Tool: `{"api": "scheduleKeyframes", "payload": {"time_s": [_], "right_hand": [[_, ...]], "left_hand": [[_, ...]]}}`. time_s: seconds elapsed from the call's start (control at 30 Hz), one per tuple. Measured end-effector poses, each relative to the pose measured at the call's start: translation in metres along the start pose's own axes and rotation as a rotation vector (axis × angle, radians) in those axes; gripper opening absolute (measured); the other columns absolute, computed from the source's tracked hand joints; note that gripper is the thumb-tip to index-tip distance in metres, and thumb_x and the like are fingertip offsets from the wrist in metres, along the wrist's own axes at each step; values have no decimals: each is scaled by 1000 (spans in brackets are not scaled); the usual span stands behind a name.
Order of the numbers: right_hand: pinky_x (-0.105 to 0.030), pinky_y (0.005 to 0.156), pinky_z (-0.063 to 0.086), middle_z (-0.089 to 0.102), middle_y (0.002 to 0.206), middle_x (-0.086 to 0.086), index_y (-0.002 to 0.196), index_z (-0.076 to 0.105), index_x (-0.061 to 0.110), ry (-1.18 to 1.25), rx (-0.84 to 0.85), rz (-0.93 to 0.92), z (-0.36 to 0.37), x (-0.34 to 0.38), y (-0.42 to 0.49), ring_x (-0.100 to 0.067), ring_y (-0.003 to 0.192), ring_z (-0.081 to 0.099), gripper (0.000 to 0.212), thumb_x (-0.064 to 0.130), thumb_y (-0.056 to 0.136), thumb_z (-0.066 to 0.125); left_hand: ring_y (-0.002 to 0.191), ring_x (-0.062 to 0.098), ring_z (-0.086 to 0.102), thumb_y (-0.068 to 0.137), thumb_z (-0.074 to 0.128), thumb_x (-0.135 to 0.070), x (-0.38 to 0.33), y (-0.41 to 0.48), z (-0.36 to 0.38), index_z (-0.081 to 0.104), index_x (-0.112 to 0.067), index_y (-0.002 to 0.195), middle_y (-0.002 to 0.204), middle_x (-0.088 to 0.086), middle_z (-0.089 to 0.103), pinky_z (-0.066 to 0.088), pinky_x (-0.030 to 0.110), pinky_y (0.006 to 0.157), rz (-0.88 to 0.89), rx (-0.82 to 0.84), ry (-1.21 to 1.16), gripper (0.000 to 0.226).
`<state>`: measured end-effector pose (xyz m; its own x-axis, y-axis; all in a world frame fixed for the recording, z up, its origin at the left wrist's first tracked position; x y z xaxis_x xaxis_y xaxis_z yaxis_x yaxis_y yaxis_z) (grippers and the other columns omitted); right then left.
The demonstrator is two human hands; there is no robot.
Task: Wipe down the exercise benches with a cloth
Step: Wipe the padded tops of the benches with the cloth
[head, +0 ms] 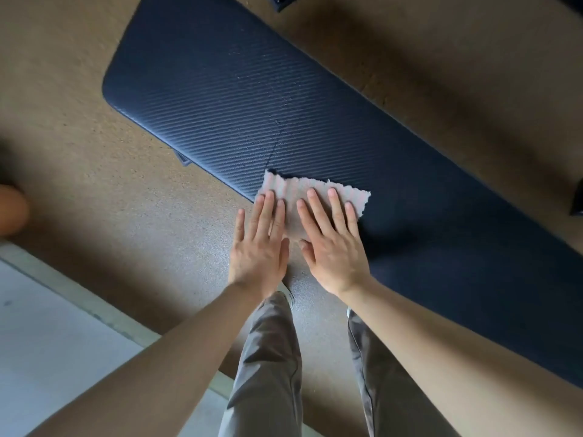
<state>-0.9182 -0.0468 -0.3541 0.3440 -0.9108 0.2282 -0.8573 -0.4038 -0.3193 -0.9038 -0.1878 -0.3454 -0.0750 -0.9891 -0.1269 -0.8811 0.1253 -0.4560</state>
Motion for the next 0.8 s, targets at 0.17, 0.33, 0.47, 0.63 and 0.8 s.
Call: {"api": "scheduleKeyframes", "payload": {"time_s": [0.17,0.33,0.47,0.63,0.8], "right_hand": [[-53,127,14,18,171,-1,161,29,19,41,-37,43,-4,9,14,-32,158,10,59,39,107,34],[-51,128,13,15,171,-5,163,23,17,-28,-51,25,-20,-13,75,-28,159,8,62,40,107,36],[-50,129,7,10,172,-7,164,15,18,-61,-60,85,-51,-39,153,-31,159,6,64,44,107,29],[-51,127,8,3,173,-8,164,6,20,16,32,108,-80,-60,225,-33,159,2,64,46,109,26],[-56,126,11,3,173,-10,164,5,21,-36,35,148,-77,-51,217,-37,158,3,63,45,109,23]], "left_hand": [[157,19,-17,109,-2,-41,-3,5,-4,-9,-9,161,171,9,-12,-2,41,129,167,38,-52,62],[154,15,-24,107,-4,-45,9,69,-34,-17,-13,158,168,5,-20,-13,34,126,235,42,-67,61],[156,19,-19,110,5,-44,26,156,-74,-16,-11,159,169,8,-19,-11,35,128,256,-55,49,64],[158,22,-14,109,3,-50,45,225,-105,-13,-9,162,171,10,-15,-5,39,129,316,-97,178,69],[158,24,-12,107,-1,-51,45,217,-102,-12,-8,161,171,12,-13,-2,42,130,276,-117,153,69]]}}
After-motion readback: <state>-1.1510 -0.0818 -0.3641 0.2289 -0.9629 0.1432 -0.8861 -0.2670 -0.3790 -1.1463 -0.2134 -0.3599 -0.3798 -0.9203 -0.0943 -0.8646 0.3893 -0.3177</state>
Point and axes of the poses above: each hand's wrist, its own y-axis towards the middle knuckle, its own z-axis out of the palm, x = y × z, the point moved 6 cm from there along y, towards the middle knuckle
